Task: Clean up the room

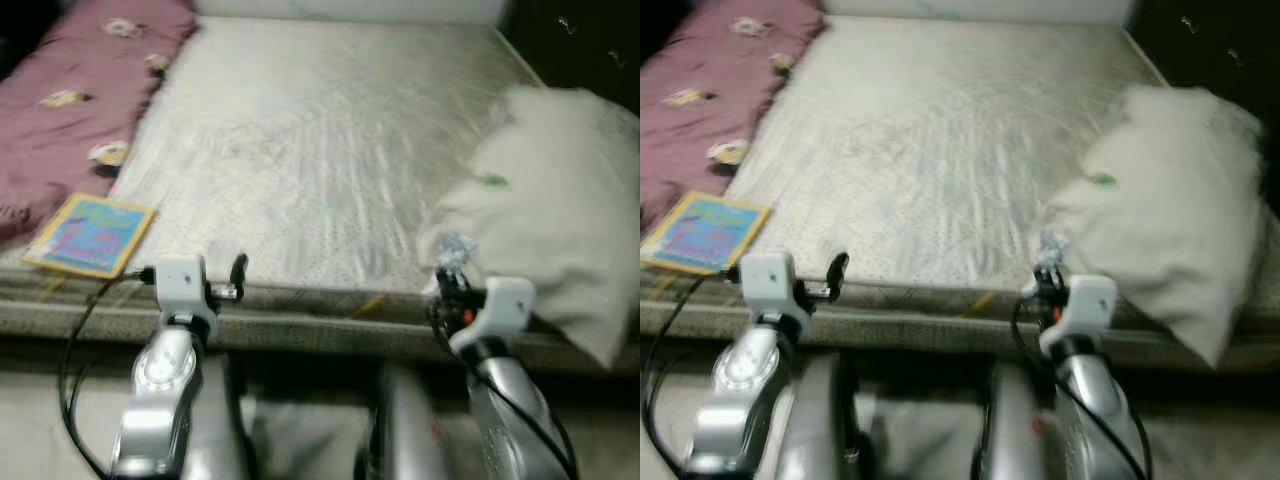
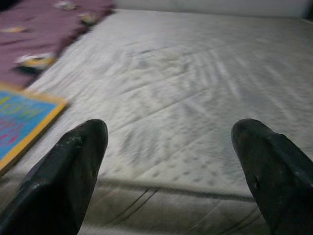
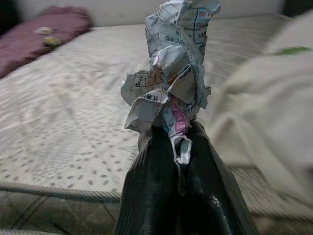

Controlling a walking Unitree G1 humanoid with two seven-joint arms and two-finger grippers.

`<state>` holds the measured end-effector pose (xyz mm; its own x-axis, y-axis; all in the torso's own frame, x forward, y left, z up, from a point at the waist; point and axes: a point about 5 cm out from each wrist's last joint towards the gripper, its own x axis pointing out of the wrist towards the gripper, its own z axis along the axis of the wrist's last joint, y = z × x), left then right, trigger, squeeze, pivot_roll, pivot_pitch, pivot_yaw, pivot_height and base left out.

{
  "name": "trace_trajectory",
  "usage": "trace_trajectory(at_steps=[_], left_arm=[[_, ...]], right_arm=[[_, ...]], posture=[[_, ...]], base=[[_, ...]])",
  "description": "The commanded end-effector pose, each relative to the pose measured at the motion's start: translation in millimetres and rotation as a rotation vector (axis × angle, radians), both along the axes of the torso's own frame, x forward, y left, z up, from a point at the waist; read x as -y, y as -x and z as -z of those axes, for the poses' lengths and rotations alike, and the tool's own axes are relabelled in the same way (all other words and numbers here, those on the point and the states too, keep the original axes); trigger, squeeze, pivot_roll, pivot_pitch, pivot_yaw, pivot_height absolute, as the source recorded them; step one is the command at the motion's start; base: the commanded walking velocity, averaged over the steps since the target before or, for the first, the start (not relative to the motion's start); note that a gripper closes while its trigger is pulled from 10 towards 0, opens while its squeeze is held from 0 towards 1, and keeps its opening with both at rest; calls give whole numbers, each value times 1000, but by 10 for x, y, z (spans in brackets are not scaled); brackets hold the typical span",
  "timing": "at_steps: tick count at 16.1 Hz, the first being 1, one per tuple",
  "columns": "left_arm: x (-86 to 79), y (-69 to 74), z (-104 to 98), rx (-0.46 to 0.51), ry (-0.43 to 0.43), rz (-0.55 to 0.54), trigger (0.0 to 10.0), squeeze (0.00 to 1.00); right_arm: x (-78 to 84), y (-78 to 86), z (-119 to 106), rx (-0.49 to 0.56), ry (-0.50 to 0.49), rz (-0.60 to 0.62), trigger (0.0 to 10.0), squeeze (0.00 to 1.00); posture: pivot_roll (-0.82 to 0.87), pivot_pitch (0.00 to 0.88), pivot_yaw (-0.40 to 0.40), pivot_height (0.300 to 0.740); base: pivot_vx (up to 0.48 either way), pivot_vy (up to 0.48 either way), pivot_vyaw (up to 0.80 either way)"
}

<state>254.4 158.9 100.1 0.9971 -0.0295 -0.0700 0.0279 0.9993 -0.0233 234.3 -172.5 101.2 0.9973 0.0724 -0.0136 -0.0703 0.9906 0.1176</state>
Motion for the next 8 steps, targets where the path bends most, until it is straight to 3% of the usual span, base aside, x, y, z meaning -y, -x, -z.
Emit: trace_trajectory(at_steps=[1, 3, 8], left_arm=[[-18, 79, 99, -48, 2, 6, 10000, 0], [-40, 172, 139, -69, -2, 2, 10000, 0], [-55, 164, 93, -60, -2, -10, 10000, 0]], right_arm=[[-21, 19, -35, -4, -14, -5, 10000, 0], [-22, 39, -75, -19, -32, 5, 10000, 0], [-47, -70, -169, -24, -43, -10, 10000, 0]], posture=[[-65, 54, -8, 542], [-55, 78, -13, 570], [-37, 94, -25, 638]], base=[[0, 0, 0], [0, 0, 0], [0, 0, 0]])
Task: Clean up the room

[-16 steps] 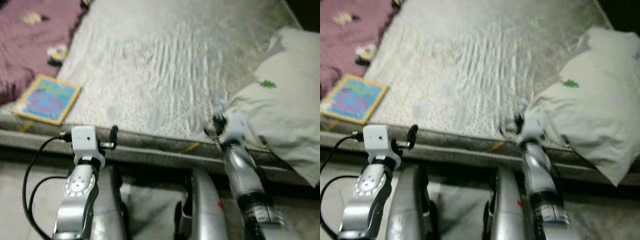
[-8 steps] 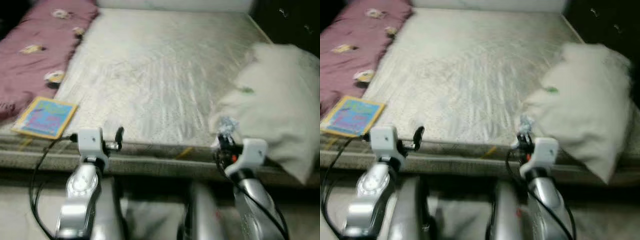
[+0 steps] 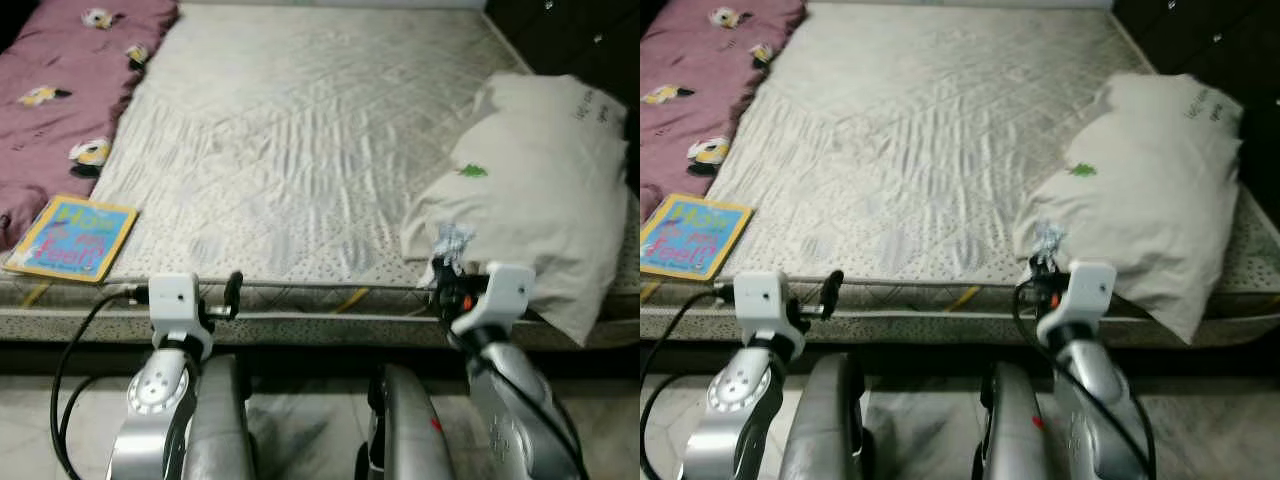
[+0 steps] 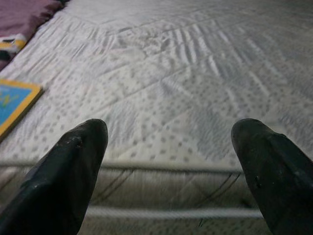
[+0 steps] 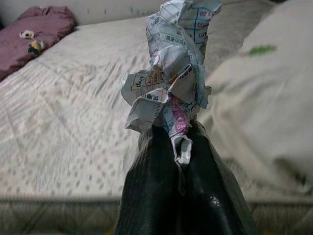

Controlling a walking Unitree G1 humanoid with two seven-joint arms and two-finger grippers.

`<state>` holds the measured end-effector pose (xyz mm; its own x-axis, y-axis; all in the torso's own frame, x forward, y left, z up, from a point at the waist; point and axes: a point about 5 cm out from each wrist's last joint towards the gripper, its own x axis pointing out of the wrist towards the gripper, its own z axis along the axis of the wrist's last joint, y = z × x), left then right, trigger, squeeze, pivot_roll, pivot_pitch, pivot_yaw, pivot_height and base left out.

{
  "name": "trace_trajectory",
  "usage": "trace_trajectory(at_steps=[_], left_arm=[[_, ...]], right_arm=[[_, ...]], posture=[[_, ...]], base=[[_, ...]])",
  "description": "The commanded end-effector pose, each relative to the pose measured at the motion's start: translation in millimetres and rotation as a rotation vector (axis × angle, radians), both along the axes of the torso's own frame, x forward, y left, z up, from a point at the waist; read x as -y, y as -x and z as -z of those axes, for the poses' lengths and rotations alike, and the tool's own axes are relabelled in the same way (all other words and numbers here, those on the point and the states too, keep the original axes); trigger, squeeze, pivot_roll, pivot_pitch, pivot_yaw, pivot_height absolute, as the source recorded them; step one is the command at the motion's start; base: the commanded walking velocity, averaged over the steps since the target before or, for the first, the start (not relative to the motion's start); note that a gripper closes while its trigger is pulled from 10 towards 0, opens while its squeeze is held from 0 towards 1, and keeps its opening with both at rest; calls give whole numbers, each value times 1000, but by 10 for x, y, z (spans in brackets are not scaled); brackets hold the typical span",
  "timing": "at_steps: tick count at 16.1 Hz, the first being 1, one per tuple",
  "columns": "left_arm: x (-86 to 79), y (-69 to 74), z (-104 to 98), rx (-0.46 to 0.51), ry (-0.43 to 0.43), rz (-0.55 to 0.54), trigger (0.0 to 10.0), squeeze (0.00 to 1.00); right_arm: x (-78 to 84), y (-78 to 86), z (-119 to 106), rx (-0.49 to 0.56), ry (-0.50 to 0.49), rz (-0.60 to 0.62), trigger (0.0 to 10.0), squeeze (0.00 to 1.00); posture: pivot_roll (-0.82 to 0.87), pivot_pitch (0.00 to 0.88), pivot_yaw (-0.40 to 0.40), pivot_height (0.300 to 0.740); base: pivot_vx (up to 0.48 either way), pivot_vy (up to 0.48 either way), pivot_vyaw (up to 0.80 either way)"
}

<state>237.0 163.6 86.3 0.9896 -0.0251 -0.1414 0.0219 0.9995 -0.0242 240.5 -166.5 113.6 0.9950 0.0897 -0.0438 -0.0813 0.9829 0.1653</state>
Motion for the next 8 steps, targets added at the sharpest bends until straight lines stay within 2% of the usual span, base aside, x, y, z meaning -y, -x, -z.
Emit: trace_trajectory(at_steps=[1, 8], left_arm=[[-9, -10, -51, 12, -2, -7, 10000, 0], [-22, -76, -84, 25, -9, -9, 10000, 0]], right_arm=[[21, -18, -43, 7, 5, 7, 10000, 0], [23, -109, -59, 10, 13, 2, 10000, 0]], posture=[[-34, 93, -24, 648], [-27, 70, -23, 735]], base=[[0, 0, 0], [0, 0, 0]])
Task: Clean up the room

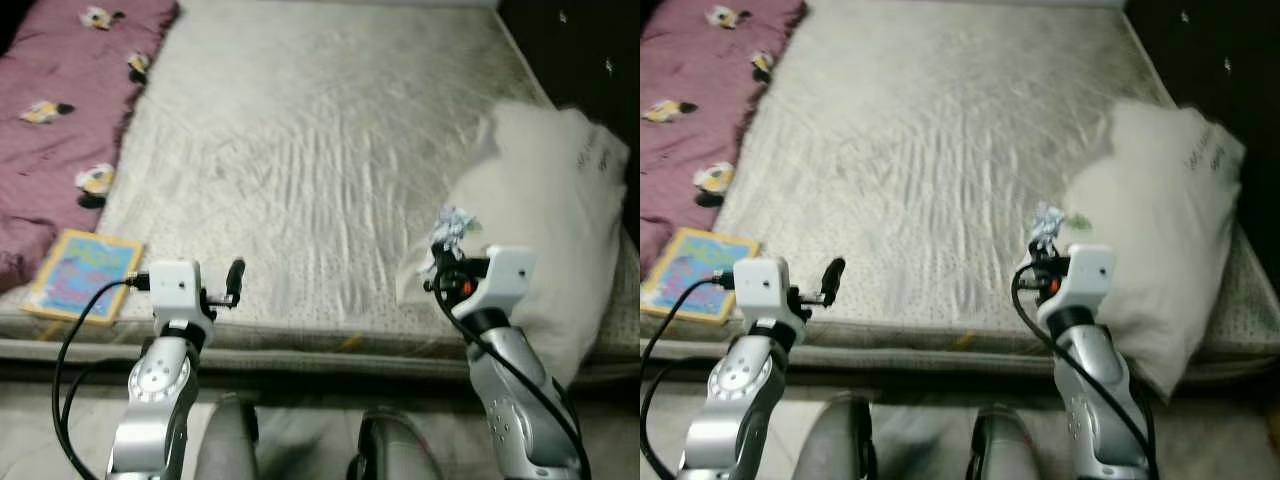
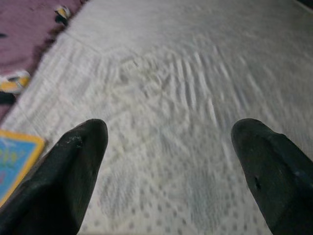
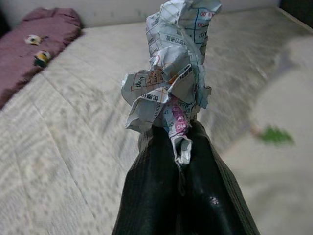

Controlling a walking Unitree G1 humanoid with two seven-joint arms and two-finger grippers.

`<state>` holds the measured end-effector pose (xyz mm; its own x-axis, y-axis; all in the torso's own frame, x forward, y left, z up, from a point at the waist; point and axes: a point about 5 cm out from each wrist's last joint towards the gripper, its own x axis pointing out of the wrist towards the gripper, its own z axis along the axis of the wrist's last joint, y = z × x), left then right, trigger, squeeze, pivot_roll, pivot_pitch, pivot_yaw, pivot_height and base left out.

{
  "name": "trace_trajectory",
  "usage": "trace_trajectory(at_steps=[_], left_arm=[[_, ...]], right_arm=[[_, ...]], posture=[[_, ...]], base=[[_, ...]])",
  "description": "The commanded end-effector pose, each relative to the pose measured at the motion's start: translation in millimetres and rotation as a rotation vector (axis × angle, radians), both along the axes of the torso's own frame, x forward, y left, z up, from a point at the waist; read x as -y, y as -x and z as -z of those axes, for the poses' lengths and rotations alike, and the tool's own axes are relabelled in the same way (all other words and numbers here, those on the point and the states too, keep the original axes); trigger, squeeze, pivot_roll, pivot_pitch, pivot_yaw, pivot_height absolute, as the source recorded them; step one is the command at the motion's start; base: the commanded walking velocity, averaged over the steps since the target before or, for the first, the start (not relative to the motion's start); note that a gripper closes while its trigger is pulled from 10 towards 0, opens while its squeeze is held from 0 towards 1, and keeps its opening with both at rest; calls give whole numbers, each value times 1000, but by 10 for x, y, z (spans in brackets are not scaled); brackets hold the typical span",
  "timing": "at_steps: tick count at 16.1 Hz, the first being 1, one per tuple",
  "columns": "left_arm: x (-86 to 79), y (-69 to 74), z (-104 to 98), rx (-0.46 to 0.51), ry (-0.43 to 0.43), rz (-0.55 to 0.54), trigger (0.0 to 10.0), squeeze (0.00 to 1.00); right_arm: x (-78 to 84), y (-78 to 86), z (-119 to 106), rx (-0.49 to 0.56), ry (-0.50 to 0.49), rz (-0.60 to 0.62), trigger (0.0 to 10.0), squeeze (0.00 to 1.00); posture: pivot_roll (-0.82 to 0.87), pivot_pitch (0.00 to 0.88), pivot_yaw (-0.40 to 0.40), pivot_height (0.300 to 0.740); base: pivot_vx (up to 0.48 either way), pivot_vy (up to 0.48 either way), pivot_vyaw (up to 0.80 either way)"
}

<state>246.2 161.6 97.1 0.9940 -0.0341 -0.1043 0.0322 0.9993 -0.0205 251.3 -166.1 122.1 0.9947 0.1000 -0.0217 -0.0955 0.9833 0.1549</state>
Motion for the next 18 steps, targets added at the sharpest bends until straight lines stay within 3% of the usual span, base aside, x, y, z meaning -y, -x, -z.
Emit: trace_trajectory(at_steps=[1, 7, 18], left_arm=[[-39, 5, 17, -10, -7, -18, 10000, 0], [-31, -58, -13, 7, -15, -11, 10000, 0], [-5, -36, 37, -20, 28, -15, 10000, 0]], right_arm=[[33, -16, 24, -11, 7, 14, 10000, 0], [41, -43, 46, -13, 9, 25, 10000, 0], [102, -45, 126, -50, 45, 77, 10000, 0]], posture=[[-27, 66, -22, 740], [-29, 54, -12, 740], [-30, 67, -21, 740]], base=[[0, 0, 0], [0, 0, 0], [0, 0, 0]])
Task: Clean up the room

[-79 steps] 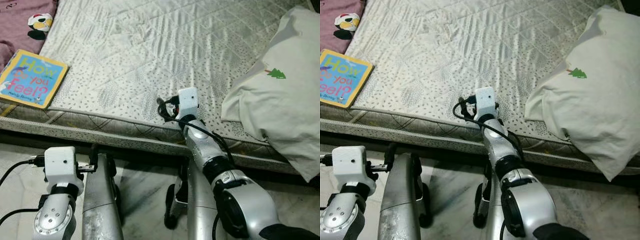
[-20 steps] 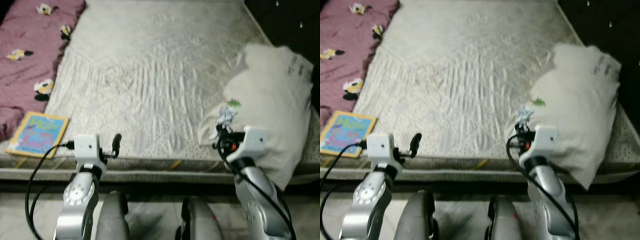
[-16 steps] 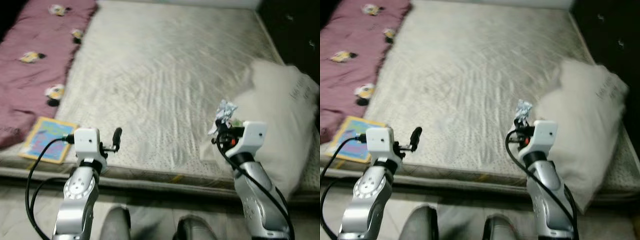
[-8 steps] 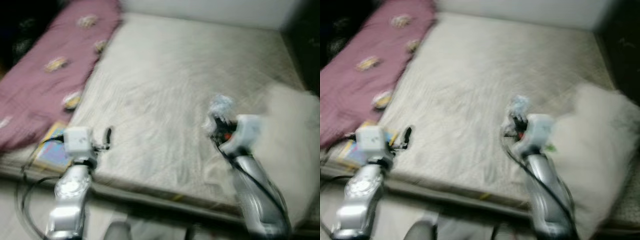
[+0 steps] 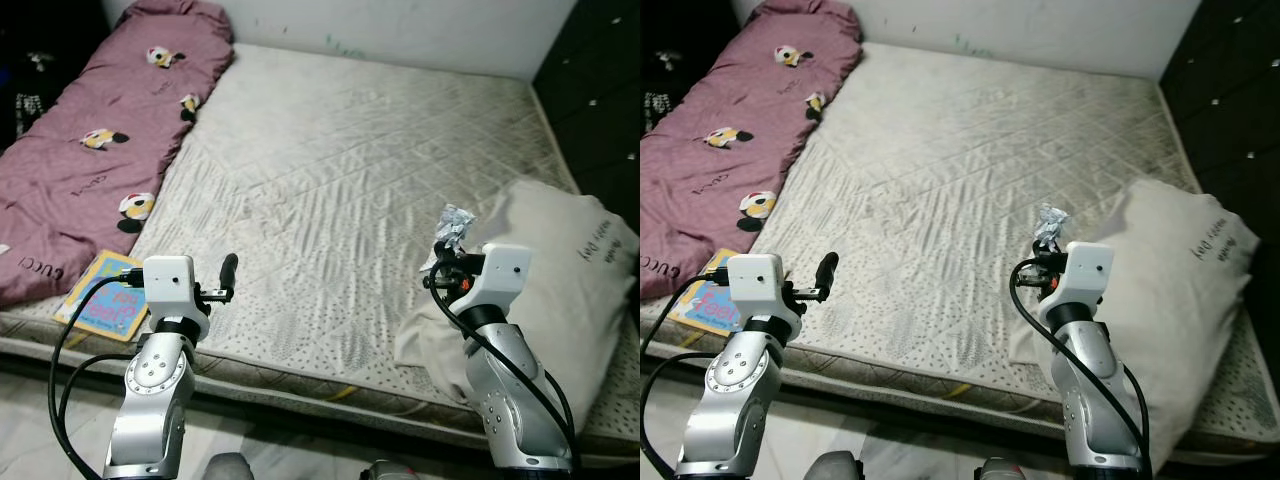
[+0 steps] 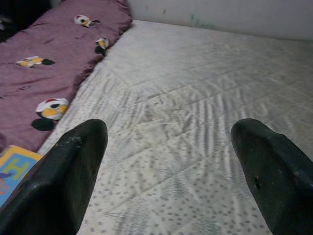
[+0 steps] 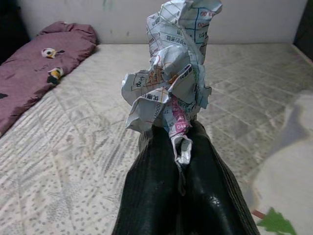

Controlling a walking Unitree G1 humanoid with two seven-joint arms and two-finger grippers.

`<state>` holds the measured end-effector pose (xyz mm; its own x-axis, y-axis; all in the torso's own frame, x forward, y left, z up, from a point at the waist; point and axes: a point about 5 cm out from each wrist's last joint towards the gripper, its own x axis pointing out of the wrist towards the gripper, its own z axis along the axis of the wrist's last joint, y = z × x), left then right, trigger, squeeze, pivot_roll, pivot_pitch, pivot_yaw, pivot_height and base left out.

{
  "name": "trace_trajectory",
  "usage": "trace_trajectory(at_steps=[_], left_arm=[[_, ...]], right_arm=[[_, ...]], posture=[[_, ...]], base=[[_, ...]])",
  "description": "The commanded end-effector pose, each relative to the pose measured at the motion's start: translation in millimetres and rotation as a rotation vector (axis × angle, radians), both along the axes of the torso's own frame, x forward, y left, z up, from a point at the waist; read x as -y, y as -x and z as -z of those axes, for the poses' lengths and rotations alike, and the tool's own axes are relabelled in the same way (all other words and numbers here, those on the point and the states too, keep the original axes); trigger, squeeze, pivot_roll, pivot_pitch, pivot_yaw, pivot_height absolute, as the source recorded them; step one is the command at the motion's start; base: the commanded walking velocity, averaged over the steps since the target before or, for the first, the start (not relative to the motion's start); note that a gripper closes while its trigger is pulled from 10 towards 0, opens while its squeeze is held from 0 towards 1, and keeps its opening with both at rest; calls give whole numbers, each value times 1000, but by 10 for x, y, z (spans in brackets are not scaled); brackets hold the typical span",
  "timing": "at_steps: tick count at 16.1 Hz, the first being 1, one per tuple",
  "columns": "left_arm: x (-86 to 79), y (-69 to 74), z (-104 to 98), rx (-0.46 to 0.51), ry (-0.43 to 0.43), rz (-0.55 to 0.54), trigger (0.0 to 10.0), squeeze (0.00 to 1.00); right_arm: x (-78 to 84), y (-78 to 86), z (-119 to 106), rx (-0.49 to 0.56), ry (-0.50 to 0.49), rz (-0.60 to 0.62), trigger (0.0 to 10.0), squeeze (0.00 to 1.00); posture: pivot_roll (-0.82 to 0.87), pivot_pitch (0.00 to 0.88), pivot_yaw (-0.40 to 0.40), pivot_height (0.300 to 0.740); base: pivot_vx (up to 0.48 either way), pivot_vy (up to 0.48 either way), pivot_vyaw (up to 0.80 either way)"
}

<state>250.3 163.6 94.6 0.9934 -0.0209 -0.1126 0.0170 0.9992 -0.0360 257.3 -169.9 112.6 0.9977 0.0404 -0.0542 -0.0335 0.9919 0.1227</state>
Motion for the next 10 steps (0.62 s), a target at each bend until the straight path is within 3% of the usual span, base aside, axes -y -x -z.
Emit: trace_trajectory(at_steps=[1, 5, 10], left_arm=[[16, 7, 19, -15, 18, 2, 10000, 0], [32, 15, 22, -18, 24, 9, 10000, 0], [40, 15, 26, -23, 30, 13, 10000, 0]], right_arm=[[78, 19, 55, -37, 8, 24, 10000, 0], [86, 33, 51, -35, 10, 25, 10000, 0], [77, 34, 53, -36, 11, 17, 10000, 0]], posture=[[-33, 71, -22, 740], [-36, 78, -24, 740], [-36, 81, -25, 740]], base=[[0, 0, -800], [0, 204, -766], [0, 406, 0]])
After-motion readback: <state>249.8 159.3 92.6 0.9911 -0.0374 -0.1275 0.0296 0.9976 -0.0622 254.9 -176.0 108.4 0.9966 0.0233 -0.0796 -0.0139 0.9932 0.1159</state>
